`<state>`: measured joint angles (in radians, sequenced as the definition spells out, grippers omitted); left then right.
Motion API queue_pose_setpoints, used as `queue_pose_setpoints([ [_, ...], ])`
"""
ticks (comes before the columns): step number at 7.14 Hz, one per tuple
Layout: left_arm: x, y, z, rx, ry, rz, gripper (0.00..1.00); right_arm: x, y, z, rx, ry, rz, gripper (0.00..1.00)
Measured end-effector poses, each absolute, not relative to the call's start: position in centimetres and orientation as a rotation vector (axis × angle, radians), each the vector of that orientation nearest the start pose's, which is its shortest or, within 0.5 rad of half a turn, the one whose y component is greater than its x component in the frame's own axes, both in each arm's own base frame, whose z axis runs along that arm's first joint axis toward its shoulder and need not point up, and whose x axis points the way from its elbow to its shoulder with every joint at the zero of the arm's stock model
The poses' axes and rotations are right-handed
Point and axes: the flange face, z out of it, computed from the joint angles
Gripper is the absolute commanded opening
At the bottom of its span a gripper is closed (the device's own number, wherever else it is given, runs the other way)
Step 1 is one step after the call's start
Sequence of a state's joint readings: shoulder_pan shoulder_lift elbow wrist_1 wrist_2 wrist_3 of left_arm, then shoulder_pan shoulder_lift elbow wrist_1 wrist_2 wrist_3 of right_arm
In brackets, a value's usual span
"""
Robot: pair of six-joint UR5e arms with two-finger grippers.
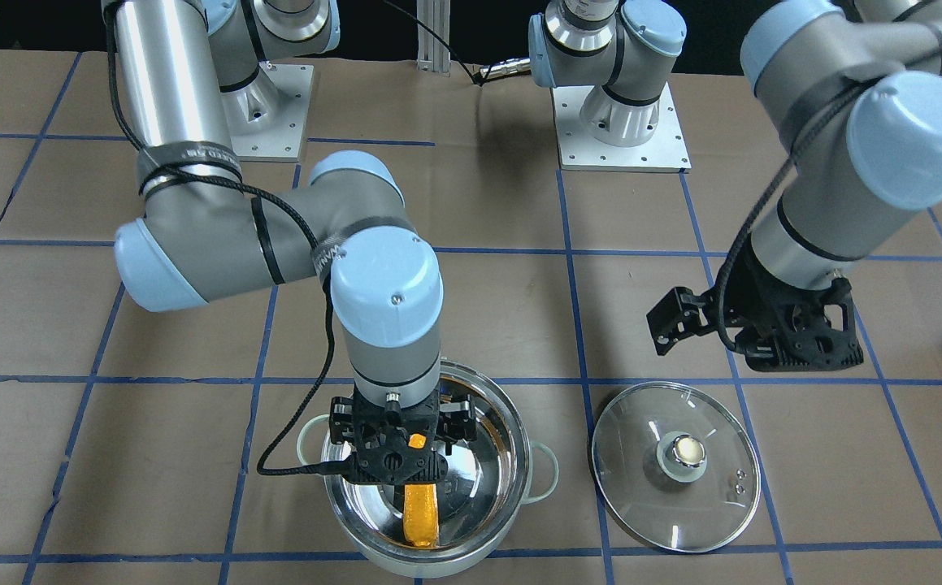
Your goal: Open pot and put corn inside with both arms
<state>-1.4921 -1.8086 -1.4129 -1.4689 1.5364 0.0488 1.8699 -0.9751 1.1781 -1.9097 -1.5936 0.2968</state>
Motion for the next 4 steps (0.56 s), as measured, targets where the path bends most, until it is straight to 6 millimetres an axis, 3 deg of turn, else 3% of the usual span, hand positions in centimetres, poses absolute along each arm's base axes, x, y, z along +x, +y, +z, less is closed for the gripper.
queue_pose_setpoints([
  [1,-10.3,-58.6,46.9,-0.024,3.168,-0.022,1.0,31.4,-64.8,39.5,0.026,3.124,-0.161,1.0],
  [2,-11.0,-57.4,47.7,-0.02,3.169,-0.002,1.0,27.2,-62.4,44.0,0.086,3.137,-0.067,1.0],
  [4,-11.7,-55.5,47.3,-0.015,3.17,0.037,1.0,20.1,-55.8,50.0,0.2,3.141,0.049,1.0],
])
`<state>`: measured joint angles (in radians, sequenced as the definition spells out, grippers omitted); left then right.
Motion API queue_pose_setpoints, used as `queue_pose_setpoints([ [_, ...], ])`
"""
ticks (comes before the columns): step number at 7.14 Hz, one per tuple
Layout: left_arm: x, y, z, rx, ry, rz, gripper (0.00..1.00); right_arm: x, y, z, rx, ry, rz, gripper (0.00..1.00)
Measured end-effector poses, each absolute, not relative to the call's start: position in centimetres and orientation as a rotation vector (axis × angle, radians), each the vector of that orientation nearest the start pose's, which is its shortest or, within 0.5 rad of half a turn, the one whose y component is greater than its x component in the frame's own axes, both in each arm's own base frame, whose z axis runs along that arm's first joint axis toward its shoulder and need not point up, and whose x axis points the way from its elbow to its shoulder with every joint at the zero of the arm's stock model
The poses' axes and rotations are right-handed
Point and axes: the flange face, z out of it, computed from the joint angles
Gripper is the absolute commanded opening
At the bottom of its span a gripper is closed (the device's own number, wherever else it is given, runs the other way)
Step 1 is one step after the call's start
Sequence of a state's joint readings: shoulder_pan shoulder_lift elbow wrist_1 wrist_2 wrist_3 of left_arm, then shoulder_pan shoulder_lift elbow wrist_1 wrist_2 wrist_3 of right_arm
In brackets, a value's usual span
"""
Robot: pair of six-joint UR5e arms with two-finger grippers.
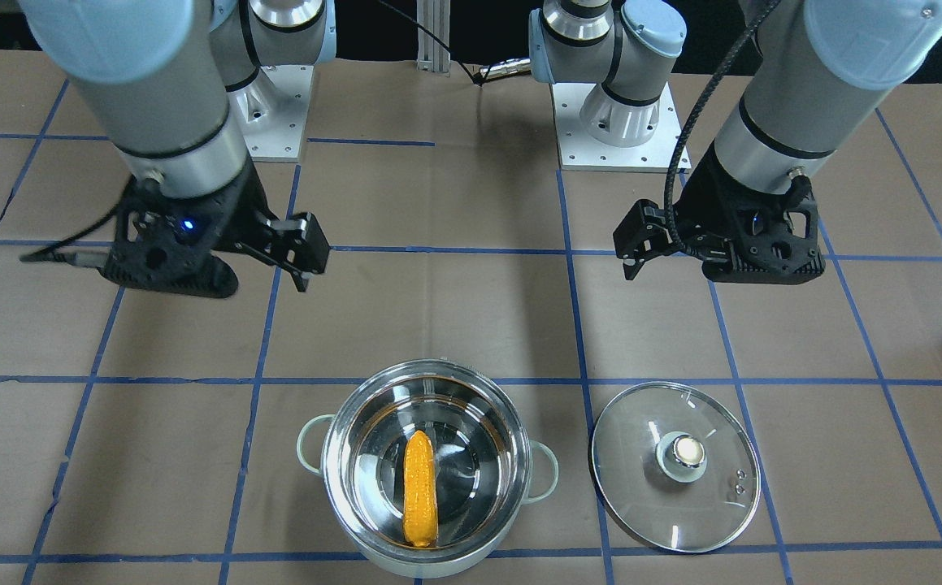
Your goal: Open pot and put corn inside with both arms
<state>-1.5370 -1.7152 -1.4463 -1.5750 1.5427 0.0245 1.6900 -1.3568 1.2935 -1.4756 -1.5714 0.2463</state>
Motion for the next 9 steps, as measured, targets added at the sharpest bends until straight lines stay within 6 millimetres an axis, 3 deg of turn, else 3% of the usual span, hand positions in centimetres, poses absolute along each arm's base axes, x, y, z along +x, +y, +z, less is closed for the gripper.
queue_pose_setpoints([
  [1,-11.8,-54.7,47.3,-0.015,3.167,0.043,1.0,18.7,-52.4,51.0,0.219,3.139,0.052,1.0],
  [2,-11.8,-54.3,47.3,-0.015,3.165,0.045,1.0,18.3,-50.3,51.1,0.221,3.143,0.047,1.0],
  [3,-11.7,-54.3,47.1,-0.016,3.164,0.046,1.0,18.0,-49.3,51.0,0.203,3.152,0.049,1.0],
  [9,-11.3,-54.9,47.3,-0.025,3.165,0.028,1.0,18.6,-49.7,51.1,-0.03,3.133,-0.014,1.0],
])
